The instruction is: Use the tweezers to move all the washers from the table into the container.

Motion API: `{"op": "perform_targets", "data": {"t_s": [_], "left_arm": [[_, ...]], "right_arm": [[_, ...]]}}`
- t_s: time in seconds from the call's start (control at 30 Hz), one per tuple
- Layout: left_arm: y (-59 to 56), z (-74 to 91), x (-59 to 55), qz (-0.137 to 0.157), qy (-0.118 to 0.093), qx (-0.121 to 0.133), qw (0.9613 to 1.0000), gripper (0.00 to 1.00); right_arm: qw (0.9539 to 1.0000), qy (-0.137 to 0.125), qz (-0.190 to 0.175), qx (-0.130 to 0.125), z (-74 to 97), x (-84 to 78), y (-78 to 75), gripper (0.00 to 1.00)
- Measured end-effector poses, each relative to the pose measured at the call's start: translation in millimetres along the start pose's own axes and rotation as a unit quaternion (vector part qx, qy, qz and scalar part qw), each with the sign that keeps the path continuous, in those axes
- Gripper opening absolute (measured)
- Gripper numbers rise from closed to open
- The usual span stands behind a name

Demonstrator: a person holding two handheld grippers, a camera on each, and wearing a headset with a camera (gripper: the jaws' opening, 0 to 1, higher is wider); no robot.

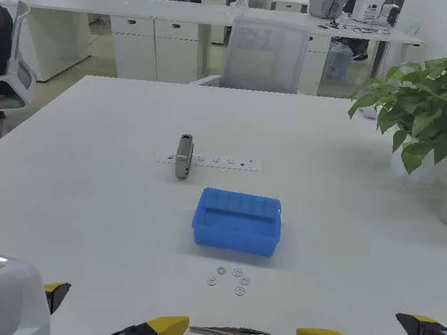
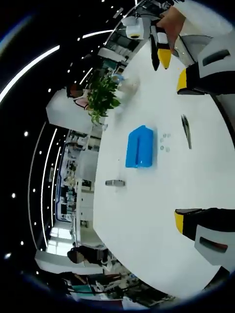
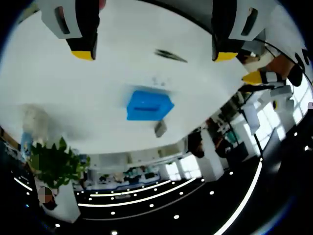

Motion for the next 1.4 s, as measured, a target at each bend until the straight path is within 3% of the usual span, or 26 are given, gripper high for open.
{"op": "perform_targets", "data": {"t_s": [1.07,1.4], "left_arm": [[3.4,-2.3,-3.5,-0.001,0.007,0.005,1.0,0.99],[-1.1,-4.0,-4.0,-0.003,0.01,0.006,0.9999,0.99]], "right_arm": [[1.0,0.005,0.001,-0.001,-2.2,-0.4,-2.1,0.94],[1.0,0.007,0.0,0.001,-1.6,-0.8,-5.6,0.94]]}}
Point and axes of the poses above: the centre of the closed fingertips' face, and the gripper's own axes: z roughly backward along the fingers, y roughly to its left, x roughly out of its top, the point moved 5 cm from there along z, roughly backward along the fingers, and after that the axes turned 13 degrees about x, right-handed, at the moved point
